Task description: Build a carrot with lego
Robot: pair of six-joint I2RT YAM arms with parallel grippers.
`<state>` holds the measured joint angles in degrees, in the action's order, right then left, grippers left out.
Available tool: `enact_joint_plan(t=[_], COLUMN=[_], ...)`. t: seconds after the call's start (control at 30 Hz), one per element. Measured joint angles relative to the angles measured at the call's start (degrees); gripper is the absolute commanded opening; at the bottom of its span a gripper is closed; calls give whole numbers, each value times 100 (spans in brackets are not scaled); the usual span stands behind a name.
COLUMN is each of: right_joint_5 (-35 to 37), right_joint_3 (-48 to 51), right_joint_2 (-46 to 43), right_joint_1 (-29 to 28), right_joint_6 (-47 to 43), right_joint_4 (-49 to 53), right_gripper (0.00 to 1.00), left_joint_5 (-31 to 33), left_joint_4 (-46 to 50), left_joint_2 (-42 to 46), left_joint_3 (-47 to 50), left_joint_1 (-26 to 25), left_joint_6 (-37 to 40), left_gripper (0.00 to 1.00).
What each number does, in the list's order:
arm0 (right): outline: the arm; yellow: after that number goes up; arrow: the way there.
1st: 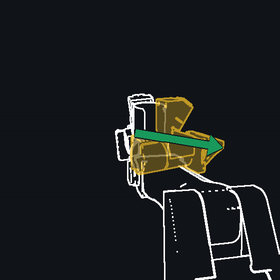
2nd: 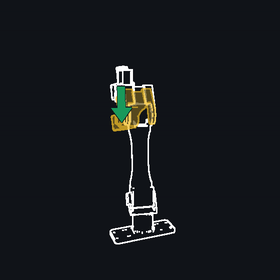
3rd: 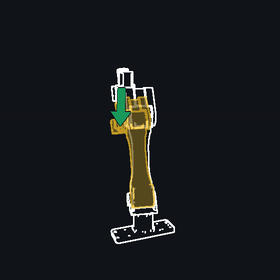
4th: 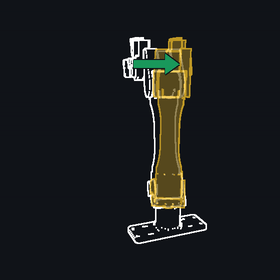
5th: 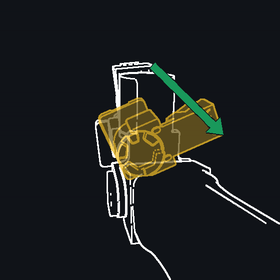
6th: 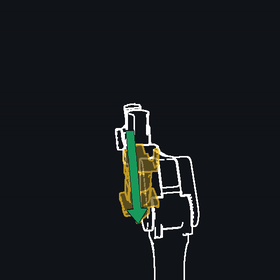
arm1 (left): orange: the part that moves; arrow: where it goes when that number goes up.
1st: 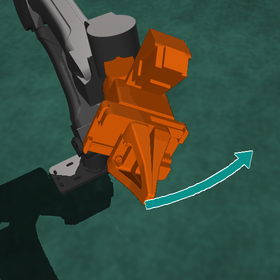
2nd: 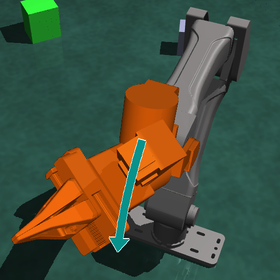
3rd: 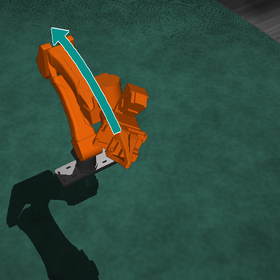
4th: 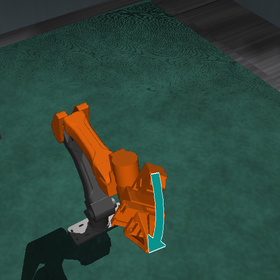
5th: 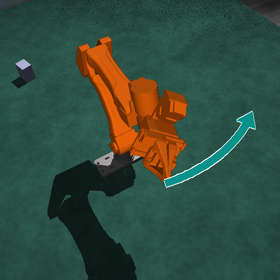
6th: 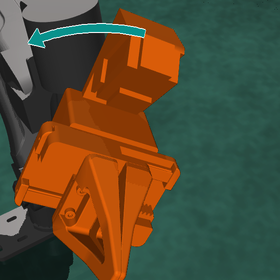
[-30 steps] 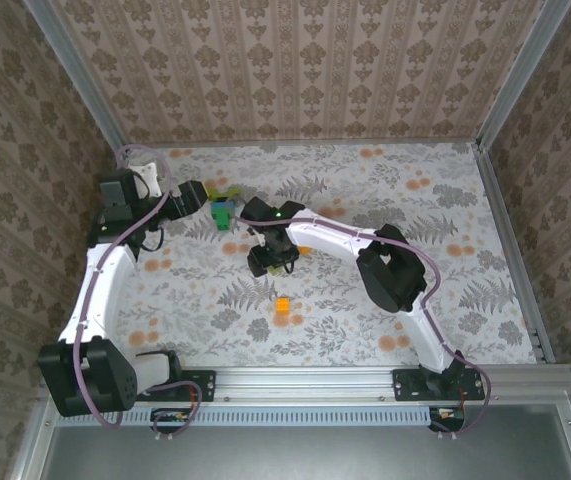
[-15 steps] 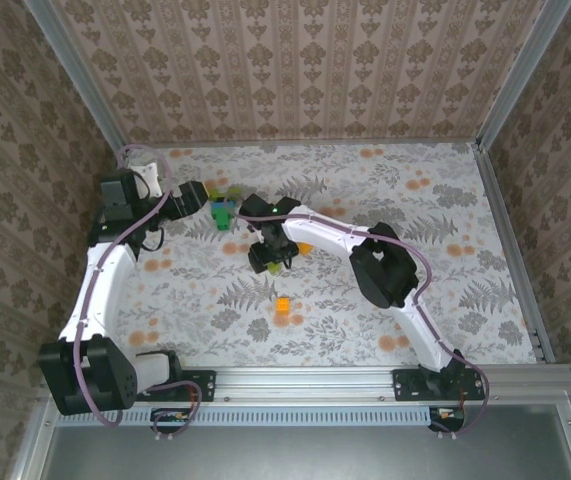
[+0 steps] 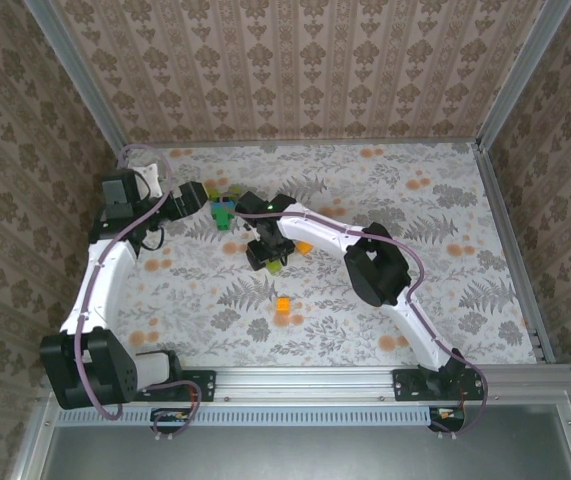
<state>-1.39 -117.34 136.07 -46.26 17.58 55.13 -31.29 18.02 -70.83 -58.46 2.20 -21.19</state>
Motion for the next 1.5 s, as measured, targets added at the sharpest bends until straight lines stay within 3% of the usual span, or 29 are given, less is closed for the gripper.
enact_joint_plan(t=[0.3, 0.53, 0.77, 1.03, 1.2, 1.5], right_joint_5=[105, 107, 136, 282, 378, 420], right_joint_3=[2, 2, 2, 79, 361, 1700], right_joint_2=[33, 48, 61, -33, -584, -2605], right_joint_1=[-2, -9, -17, -133, -358, -772], right_joint_6=[-33, -55, -74, -94, -254, -1453], right_joint_4=[42, 46, 72, 146, 382, 682], right_gripper=[44, 45, 35, 33, 36, 35], left_joint_5=[-42, -61, -87, -33, 68, 118], left_joint_4=[0, 0, 0, 31, 184, 304], left_joint_2=[-7, -7, -7, -7, -11, -11], left_joint_3=[0, 0, 0, 0, 0, 0], left_joint_1=[15, 15, 15, 15, 15, 15], left_joint_6=[0, 0, 0, 39, 81, 131], left_gripper=[100, 100, 100, 100, 100, 100])
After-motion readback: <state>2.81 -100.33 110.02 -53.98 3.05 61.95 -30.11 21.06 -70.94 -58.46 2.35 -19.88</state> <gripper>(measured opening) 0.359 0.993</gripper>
